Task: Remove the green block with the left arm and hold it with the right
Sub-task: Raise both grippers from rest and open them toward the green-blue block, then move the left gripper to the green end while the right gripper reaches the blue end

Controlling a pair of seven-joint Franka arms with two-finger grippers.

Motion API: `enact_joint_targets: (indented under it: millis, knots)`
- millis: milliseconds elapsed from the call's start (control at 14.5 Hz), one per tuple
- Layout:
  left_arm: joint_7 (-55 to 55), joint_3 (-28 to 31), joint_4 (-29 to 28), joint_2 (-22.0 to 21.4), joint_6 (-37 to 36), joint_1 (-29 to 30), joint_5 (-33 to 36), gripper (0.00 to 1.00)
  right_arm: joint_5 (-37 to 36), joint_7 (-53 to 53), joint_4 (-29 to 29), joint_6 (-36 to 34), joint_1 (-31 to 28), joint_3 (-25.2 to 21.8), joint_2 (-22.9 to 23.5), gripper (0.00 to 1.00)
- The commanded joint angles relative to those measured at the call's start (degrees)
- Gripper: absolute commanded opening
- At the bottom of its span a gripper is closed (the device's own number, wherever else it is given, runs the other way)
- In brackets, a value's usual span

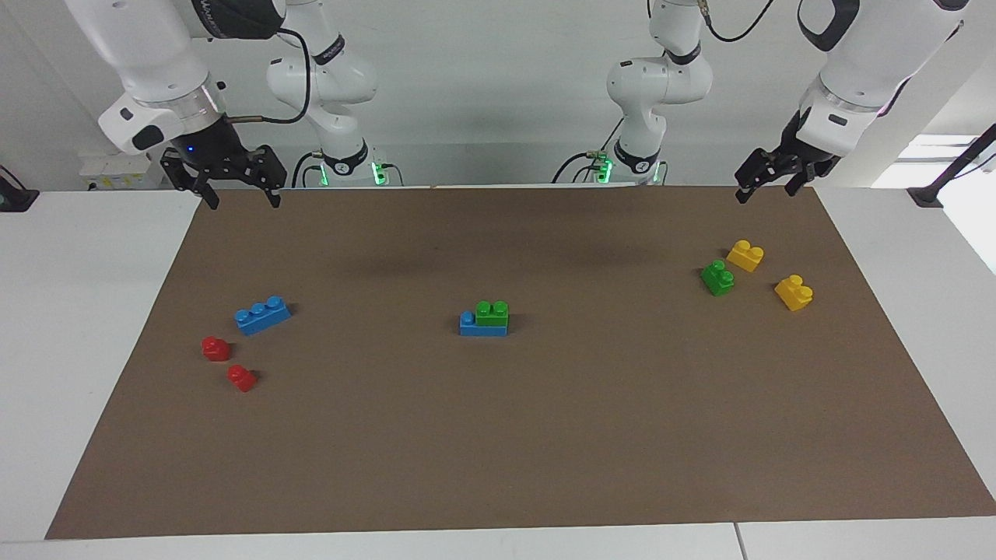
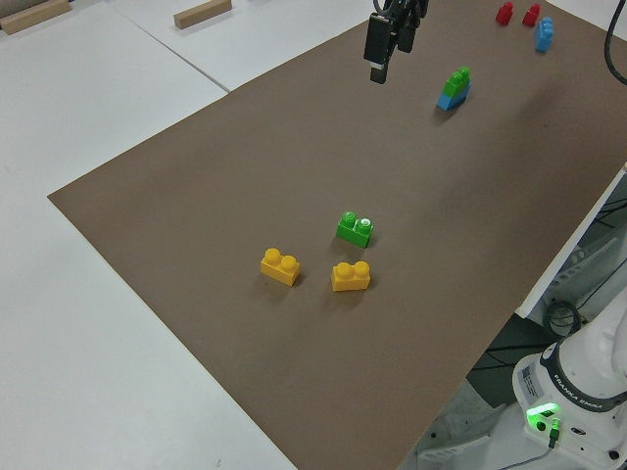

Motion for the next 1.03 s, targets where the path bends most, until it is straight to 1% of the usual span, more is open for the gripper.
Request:
enact_joint_targets:
  millis: [0, 138, 275, 413, 482, 551, 826, 895, 964]
  knots:
    - [-6.88, 0.09, -3.45, -2.36, 4.17, -0.93, -0.35, 1.0, 0.2, 10.84, -1.08, 0.71, -0.32, 0.73, -0.32, 0.97]
    - [-11.0, 0.0, -5.37, -2.97, 6.97, -2.34, -0.36, 1.0, 1.33, 20.32, -1.87, 0.8, -0.4, 0.73, -0.76, 0.97]
    - [-17.58, 0.0, -8.27, -4.11, 10.84, -4.18, -0.36, 1.0, 3.62, 30.51, -2.57, 0.62, -0.31, 0.73, -1.02, 0.95]
    - [-24.96, 0.0, -8.81, -4.21, 12.79, -6.11, -0.36, 1.0, 4.33, 46.3, -4.41, 1.41, 2.39, 0.73, -1.99, 0.91]
    - [-28.65, 0.0, -8.9, -4.12, 12.96, -7.17, -0.36, 1.0, 4.42, 53.87, -4.77, 3.15, 3.11, 0.73, -1.91, 0.88]
    - [-32.08, 0.0, -8.9, -3.94, 13.4, -7.7, -0.36, 1.0, 5.81, 58.99, -5.82, 4.3, 3.64, 0.73, -1.99, 0.88]
    - [-43.96, -0.09, -8.64, -3.06, 14.2, -9.98, -1.15, 1.0, 16.78, 60.98, -10.12, 5.8, 3.11, 0.64, -1.99, 0.94]
    - [-46.86, -0.09, -8.64, -2.19, 14.2, -11.38, -1.32, 1.0, 20.81, 62.2, -11.79, 7.98, 3.03, 0.64, -1.91, 0.94]
    - [-49.23, -0.09, -8.55, -1.75, 14.46, -12.96, -1.32, 1.0, 24.77, 65.69, -13.46, 10.18, 3.03, 0.64, -1.91, 0.98]
